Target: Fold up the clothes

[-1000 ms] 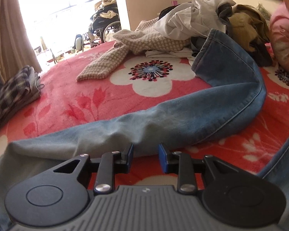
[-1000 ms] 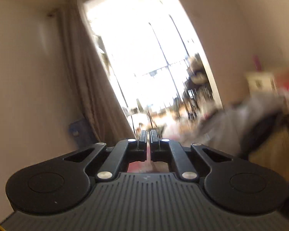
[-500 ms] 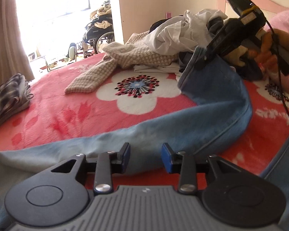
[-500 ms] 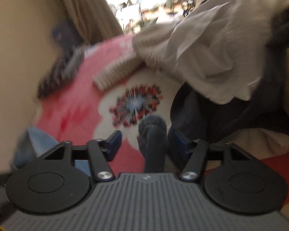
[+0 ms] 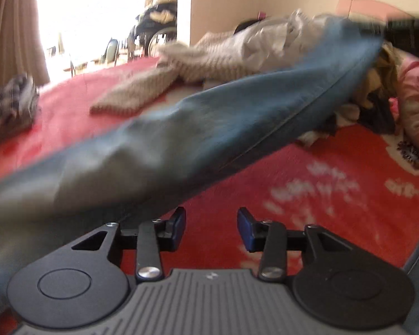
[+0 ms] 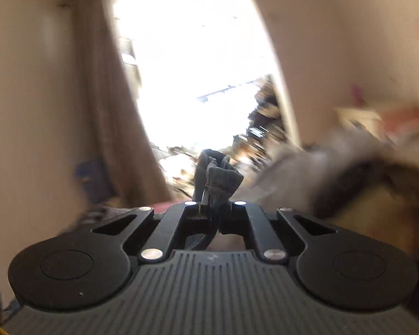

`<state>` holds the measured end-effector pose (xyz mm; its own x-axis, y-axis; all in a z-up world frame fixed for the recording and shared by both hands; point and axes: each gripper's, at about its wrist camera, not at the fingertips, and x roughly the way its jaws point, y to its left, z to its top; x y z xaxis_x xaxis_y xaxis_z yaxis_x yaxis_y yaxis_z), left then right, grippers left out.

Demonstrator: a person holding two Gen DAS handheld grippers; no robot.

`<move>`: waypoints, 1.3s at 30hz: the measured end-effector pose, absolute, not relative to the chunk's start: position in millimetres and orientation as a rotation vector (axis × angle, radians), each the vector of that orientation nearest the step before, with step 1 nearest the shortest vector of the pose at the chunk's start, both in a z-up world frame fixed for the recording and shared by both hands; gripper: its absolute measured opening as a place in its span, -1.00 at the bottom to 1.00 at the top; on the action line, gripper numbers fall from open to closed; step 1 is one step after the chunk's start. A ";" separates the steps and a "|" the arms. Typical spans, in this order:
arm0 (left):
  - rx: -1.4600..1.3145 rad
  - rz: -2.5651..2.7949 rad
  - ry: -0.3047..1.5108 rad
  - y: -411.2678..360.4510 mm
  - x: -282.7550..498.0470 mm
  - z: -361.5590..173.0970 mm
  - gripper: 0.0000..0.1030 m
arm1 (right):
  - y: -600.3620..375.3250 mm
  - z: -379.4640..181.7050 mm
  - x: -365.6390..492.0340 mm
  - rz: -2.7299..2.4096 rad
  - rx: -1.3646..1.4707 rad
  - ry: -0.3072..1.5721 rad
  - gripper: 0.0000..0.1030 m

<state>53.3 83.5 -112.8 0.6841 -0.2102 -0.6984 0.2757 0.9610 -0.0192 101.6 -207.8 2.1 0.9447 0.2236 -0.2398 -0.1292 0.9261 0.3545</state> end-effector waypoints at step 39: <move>0.892 -0.097 0.640 84.9 52.4 -155.9 -0.58 | -159.5 94.7 184.2 0.265 0.430 0.375 -0.92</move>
